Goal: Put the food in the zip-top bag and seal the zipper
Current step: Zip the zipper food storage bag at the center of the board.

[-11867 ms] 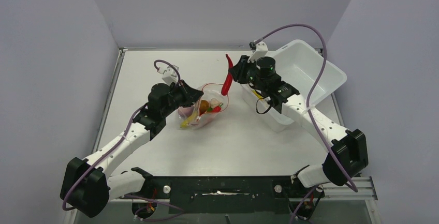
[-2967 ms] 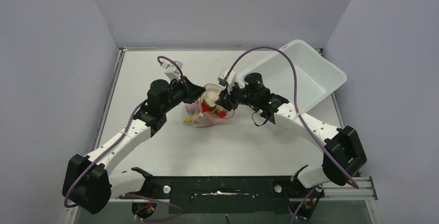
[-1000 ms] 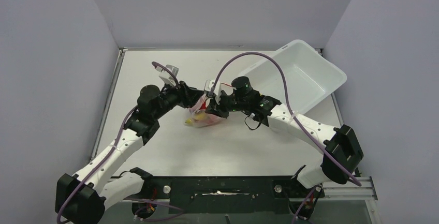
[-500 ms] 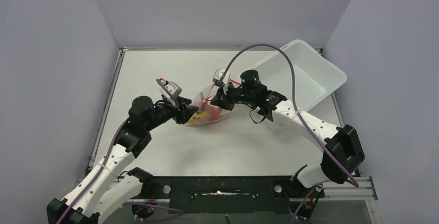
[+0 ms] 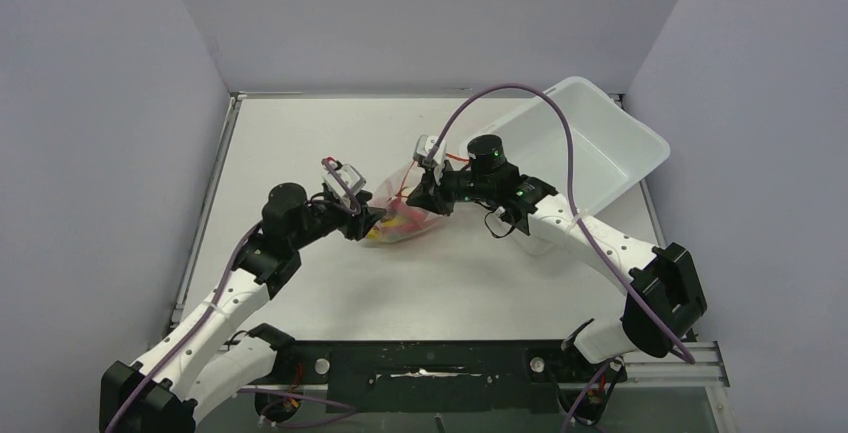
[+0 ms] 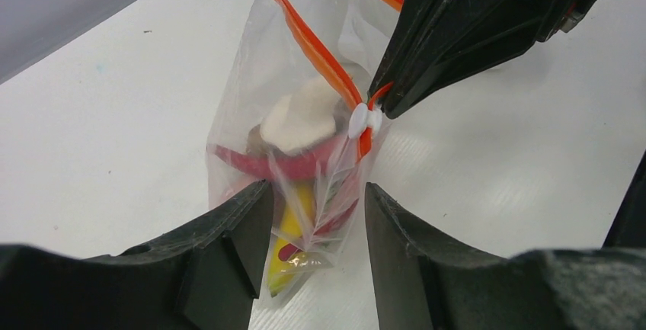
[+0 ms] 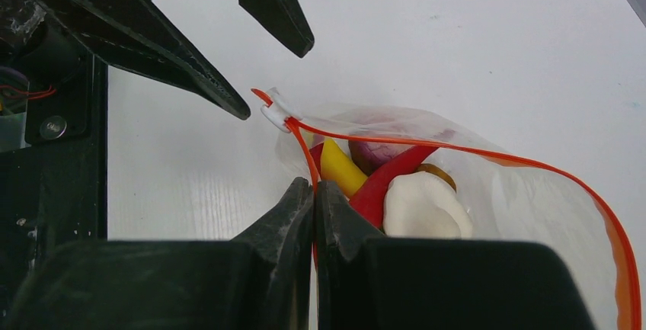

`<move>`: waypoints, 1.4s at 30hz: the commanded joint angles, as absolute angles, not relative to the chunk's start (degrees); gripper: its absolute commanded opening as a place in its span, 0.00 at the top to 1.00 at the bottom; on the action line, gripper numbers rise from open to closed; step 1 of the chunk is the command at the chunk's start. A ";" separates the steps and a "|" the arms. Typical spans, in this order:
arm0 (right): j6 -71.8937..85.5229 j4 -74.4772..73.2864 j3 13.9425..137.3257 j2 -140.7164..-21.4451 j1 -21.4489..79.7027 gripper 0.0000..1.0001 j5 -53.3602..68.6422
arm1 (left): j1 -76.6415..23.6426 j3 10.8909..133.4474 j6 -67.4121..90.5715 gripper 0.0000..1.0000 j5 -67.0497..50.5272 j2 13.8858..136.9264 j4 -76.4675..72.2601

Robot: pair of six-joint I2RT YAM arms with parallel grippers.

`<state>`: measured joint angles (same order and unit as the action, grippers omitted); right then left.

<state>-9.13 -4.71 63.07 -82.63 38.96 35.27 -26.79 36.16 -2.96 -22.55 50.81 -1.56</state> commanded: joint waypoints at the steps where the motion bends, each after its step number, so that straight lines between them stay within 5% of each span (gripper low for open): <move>1: -9.23 -0.19 63.11 -79.94 38.58 1.00 37.93 | -26.63 36.44 -4.81 0.54 -23.86 51.80 -9.14; 6: -9.95 -0.65 63.42 -80.32 38.67 1.00 39.27 | -26.96 35.90 -5.82 0.55 -24.24 53.35 -11.18; 14: -11.07 -1.60 63.94 -80.36 38.67 1.00 39.45 | -28.03 34.76 -5.97 0.80 -29.09 53.26 -13.38; 23: -11.41 -1.87 64.05 -80.46 38.80 1.00 40.77 | -28.39 33.38 -6.98 0.79 -33.10 53.66 -15.59; 26: -11.88 -2.67 64.32 -80.34 38.76 1.00 40.87 | -28.48 33.85 -7.35 1.00 -33.49 54.04 -15.44; 35: -21.20 -13.25 69.77 -79.08 39.33 0.70 39.78 | -28.47 34.20 -7.25 1.00 -34.09 52.51 -13.42; 42: -28.32 -16.44 72.98 -78.57 41.10 0.63 39.58 | -28.47 34.03 -6.54 1.00 -33.99 52.05 -13.48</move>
<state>-22.31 -15.31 69.56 -81.23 40.07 38.54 -28.16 33.01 -6.70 -32.08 53.36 -10.59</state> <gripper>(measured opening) 0.358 0.009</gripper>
